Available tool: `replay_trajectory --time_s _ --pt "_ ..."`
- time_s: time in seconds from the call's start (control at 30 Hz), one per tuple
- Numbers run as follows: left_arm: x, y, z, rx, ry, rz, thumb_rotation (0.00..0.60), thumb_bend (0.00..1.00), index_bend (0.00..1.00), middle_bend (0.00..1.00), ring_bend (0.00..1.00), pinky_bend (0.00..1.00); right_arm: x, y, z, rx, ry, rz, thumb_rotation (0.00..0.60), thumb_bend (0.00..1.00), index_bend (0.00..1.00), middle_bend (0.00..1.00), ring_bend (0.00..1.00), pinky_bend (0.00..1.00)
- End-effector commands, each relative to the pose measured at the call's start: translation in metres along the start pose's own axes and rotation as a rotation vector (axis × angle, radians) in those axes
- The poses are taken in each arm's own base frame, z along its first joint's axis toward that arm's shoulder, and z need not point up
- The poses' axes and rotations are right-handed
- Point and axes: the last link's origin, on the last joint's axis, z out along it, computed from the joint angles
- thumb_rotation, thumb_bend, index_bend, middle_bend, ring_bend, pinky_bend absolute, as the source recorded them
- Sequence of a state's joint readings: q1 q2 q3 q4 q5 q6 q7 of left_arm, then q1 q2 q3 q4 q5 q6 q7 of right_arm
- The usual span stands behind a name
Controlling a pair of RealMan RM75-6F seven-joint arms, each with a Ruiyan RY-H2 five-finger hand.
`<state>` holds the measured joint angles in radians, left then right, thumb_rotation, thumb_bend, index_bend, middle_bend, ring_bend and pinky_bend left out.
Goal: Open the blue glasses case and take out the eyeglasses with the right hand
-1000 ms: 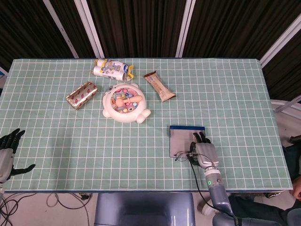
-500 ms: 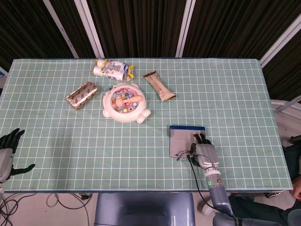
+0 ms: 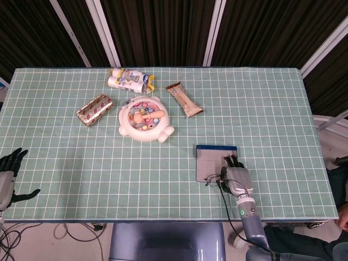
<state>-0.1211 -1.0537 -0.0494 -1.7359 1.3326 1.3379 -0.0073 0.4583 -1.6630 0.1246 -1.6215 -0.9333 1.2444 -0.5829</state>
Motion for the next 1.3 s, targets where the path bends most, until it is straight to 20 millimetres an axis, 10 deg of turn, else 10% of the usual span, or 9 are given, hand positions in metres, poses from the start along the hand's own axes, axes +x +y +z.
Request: replay_trajectory --time_s 0.03,1.3 --pt "0.0 0.0 0.0 0.0 0.0 -0.001 0.6 0.06 0.0 0.0 0.0 0.0 0.001 -0.001 0.0 0.002 0.003 0.004 0.6 0.6 0.63 0.16 0.0 0.2" --pt "0.0 0.001 0.0 -0.003 -0.002 -0.005 0.6 0.06 0.0 0.0 0.0 0.0 0.023 -0.031 -0.005 0.058 0.05 0.027 0.6 0.64 0.66 0.17 0.0 0.2"
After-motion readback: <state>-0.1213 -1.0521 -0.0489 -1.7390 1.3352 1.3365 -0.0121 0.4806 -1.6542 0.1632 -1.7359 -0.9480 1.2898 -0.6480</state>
